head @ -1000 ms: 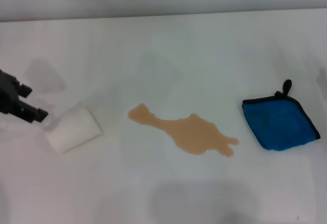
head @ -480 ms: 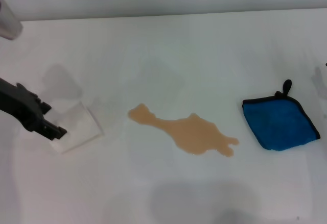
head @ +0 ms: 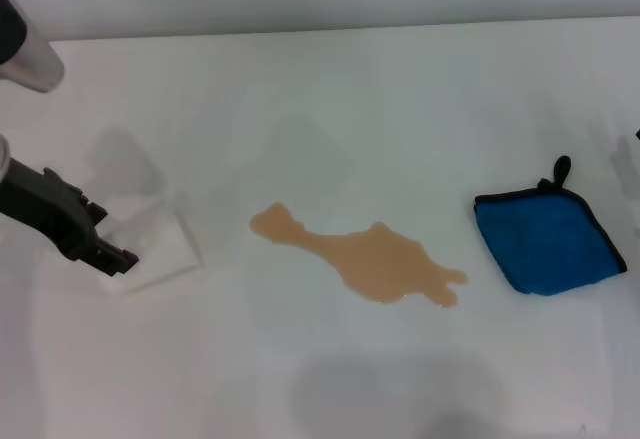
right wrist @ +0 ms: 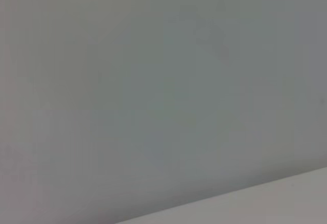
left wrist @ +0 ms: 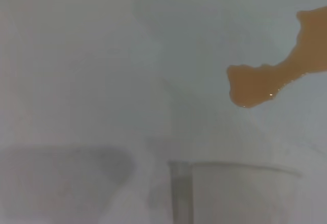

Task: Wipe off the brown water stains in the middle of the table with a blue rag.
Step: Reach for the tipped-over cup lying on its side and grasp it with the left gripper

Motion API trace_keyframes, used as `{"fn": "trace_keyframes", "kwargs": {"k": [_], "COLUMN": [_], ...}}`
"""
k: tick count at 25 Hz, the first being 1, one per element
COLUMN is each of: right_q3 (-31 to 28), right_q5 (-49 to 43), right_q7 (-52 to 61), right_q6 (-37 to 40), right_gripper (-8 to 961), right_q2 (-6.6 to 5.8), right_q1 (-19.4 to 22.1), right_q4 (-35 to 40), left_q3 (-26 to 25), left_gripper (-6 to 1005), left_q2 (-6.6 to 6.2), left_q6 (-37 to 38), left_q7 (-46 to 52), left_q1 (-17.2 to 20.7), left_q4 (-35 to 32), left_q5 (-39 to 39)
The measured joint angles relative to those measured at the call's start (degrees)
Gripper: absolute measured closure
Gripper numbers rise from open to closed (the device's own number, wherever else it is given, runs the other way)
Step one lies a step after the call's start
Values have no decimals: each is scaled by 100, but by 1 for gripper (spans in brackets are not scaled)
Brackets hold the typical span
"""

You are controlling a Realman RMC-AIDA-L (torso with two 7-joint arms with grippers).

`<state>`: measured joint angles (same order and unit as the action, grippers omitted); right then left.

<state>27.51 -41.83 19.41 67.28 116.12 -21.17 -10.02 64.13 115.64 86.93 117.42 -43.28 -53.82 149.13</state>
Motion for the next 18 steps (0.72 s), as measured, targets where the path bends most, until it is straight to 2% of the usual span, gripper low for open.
{"fn": "trace_keyframes", "kwargs": {"k": [7, 18], "right_q3": [-1, 0], "right_q5": [0, 0], "right_q7": [-1, 1], "right_q6": [0, -44], "right_gripper": [97, 97], "right_q2": [-1, -1], "right_q1": [0, -26], "right_q4": [-9, -4], "left_q3": [31, 118], "left_gripper": [182, 183], "left_q2": [98, 111], "left_q6": [-266, -546], "left_q7": [-142, -223], "left_q1": [0, -24], "left_q4": [261, 460], "left_q5": [2, 2]}}
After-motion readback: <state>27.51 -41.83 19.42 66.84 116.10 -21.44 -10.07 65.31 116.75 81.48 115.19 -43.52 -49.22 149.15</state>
